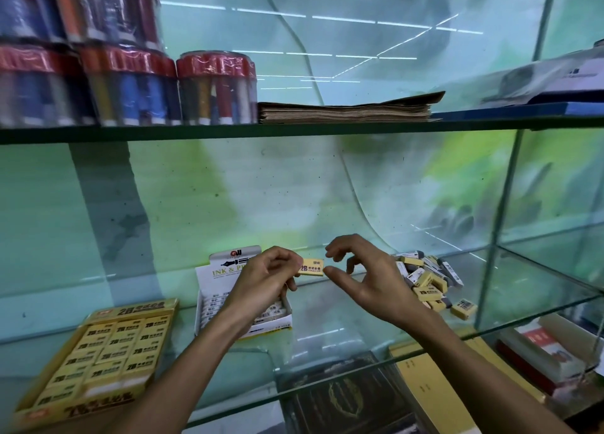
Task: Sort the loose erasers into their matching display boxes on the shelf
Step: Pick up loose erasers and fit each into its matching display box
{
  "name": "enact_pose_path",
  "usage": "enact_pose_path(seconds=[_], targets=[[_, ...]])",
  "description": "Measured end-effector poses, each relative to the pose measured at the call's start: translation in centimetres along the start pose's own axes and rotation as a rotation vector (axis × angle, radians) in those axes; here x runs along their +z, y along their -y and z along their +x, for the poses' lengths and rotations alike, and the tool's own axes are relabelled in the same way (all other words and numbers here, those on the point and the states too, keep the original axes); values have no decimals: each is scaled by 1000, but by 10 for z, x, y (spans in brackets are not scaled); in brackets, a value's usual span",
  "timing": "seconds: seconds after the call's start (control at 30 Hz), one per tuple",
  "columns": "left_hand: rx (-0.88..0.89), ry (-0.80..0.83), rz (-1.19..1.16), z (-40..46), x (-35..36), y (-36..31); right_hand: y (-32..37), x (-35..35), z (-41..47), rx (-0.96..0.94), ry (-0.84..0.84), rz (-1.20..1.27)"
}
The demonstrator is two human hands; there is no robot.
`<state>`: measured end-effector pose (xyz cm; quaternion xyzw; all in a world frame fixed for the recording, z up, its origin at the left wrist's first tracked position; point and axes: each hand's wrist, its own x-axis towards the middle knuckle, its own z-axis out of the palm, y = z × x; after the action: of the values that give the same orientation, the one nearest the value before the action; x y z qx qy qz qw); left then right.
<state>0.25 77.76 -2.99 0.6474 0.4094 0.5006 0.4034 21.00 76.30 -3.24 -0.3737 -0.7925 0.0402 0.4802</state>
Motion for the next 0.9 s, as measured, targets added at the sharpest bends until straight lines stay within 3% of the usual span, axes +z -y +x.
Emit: enact_pose_path(seconds=[0.13, 0.47, 0.63, 0.9], targets=[[6, 1, -3, -1, -5, 2, -2, 8, 1, -208, 49, -111], [35, -67, 51, -20, -38, 0, 14, 41, 15, -224, 102, -59], [129, -221, 164, -40, -83, -7, 34, 73, 26, -166, 253, 56], [189, -484, 89, -66, -148, -17, 83, 134, 46, -219, 507, 185]])
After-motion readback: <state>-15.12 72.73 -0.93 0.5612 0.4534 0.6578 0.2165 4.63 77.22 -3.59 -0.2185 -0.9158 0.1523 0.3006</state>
